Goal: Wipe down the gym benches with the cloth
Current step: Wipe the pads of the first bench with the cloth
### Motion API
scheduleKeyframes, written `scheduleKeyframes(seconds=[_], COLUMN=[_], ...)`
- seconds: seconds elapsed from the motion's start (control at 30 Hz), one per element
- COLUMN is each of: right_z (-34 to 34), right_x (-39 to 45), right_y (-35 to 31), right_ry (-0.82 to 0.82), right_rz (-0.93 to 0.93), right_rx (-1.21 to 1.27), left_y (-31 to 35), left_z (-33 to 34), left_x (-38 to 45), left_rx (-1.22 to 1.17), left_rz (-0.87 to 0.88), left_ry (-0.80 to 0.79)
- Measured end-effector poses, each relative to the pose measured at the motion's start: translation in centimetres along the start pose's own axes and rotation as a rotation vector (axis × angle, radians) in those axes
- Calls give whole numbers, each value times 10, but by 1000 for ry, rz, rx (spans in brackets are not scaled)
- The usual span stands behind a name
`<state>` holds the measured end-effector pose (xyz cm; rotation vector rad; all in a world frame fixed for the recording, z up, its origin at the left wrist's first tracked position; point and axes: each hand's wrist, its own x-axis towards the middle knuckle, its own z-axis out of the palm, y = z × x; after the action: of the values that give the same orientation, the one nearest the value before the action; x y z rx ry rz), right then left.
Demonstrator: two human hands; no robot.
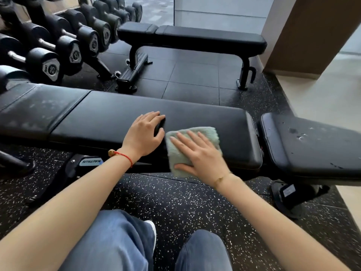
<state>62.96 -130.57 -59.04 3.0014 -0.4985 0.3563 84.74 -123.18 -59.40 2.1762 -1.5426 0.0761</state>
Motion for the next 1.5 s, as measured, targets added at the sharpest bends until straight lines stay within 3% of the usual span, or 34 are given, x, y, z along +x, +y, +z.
scheduleKeyframes(seconds=[0.17,0.3,0.5,0.63,0.77,0.83,0.93,1.07,1.2,1.3,1.4,1.5], right_z=[-7,-25,3,-6,-23,-18,-3,9,-8,-10,0,13], right_x=[-40,-88,1,-23,-58,-37,29,73,-4,-9,49,104], right_y=[22,62,1,14,74,109,134,81,63,109,138,112], right_ry=[18,35,-5,17,41,23,-89,-132,-89,-53,-89,-146], right_rz=[15,170,55,35,219,340,466,278,58,217,417,400], right_rx=[-35,-46,-22,27,248,307,209,222,352,345,213,158], left_y=[-3,-1,1,0,-4,-4,-3,-5,-19,-33,-35,-33], left_z=[-2,-3,-4,-5,-2,0,2,1,-6,-13,-14,-13], left_x=[-1,-1,-1,-1,-3,-3,-3,-2,-6,-9,-8,-9], left_rx=[0,-2,-31,-31,41,67,71,64,66,112,99,68], left_rz=[12,7,-11,-3,-51,-66,-78,-62,-31,1,-7,-9], left_ry=[-17,-23,-32,-30,0,8,19,7,-1,8,20,29])
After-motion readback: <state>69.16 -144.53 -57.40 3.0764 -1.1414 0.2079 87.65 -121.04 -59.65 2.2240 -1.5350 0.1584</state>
